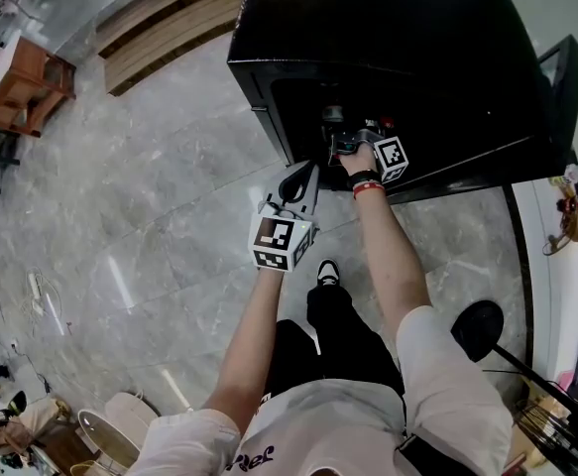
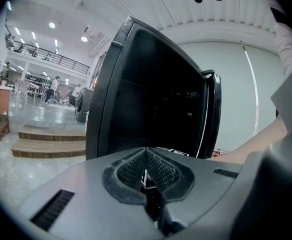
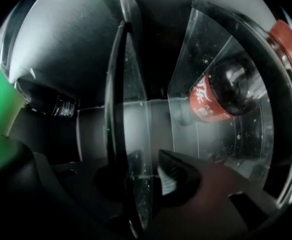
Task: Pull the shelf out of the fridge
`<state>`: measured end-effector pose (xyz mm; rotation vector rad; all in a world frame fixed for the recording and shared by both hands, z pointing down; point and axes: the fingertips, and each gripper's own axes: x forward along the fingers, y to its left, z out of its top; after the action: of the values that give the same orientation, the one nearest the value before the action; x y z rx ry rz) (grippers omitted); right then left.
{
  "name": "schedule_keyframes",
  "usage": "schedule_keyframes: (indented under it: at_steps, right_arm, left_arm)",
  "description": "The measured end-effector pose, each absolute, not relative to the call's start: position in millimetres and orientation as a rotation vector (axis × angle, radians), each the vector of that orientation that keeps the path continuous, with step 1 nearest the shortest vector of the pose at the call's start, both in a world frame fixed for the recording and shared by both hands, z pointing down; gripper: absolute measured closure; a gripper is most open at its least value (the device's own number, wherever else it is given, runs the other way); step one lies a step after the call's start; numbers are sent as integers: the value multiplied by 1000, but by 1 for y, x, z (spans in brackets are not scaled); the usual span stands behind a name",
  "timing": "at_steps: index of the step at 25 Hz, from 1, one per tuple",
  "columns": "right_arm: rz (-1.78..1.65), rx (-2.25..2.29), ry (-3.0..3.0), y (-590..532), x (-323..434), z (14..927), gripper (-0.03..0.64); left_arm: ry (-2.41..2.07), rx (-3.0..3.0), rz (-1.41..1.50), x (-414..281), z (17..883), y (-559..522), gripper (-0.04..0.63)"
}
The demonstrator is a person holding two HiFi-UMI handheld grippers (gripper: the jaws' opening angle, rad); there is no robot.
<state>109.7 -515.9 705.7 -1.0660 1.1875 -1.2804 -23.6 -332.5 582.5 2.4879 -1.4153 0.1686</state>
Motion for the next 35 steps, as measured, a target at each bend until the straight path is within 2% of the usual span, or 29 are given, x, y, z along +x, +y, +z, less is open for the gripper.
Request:
schedule_keyframes:
  at_steps: [4, 5, 13, 35]
  right_arm:
    - [-1280, -1081, 1249, -518, 112, 700, 581]
    - [-1275, -1093, 1287, -518, 113, 699, 585]
    - [-1217, -1124, 1324, -519, 117, 700, 584]
    - [-1228, -1119, 1307, -510, 117, 703, 586]
  left_arm:
    - [-1402, 2454, 173, -25, 587, -325, 575]
    - [-1396, 2442, 173, -24, 589, -325, 575]
    - [-1367, 2504, 192, -5, 576, -342, 577]
    - [-1383, 2535, 206, -12, 567, -324, 577]
